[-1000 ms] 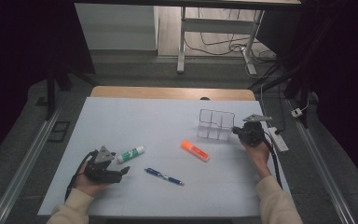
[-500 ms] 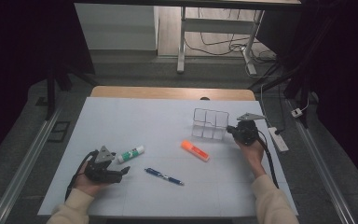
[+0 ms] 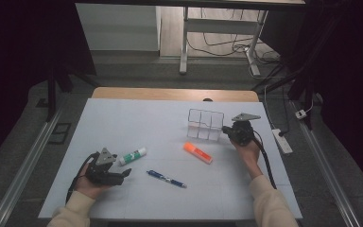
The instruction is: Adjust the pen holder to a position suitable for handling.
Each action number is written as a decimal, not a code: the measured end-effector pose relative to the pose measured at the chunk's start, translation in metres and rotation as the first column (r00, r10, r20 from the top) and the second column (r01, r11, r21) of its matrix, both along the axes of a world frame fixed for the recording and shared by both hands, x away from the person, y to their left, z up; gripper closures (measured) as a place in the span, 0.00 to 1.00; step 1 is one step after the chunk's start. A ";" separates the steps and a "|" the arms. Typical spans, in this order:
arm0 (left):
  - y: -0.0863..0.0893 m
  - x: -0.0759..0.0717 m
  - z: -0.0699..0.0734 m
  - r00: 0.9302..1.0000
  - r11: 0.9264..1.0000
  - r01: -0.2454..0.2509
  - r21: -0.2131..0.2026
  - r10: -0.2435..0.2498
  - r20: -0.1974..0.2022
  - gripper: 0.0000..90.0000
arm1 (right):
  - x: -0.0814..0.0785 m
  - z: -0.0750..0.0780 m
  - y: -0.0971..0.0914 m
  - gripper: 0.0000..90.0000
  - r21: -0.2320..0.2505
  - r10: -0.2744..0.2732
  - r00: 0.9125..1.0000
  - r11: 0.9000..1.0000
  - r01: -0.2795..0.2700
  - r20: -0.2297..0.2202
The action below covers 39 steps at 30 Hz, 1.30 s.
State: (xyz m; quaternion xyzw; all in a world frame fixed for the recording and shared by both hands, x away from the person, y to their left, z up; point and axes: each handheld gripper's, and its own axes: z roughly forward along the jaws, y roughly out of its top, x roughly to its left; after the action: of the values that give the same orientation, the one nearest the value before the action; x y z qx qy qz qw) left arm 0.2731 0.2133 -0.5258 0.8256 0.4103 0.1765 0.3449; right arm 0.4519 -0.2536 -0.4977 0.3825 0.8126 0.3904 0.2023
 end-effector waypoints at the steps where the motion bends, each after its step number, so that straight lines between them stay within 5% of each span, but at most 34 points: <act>1: 0.000 0.000 0.000 1.000 1.000 -0.001 -0.001 0.001 0.000 0.23 | 0.000 0.000 0.002 0.99 0.001 0.003 1.000 1.000 -0.003 0.000; 39: -0.001 0.001 -0.002 1.000 1.000 -0.005 0.016 0.005 -0.010 0.23 | 0.016 -0.003 0.067 0.99 0.021 0.088 0.996 0.996 -0.088 0.003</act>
State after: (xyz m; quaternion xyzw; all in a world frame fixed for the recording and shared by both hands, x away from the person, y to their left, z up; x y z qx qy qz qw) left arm 0.2739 0.2118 -0.5278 0.8281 0.4127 0.1765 0.3359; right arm 0.4680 -0.1864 -0.5008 0.3481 0.8243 0.4079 0.1816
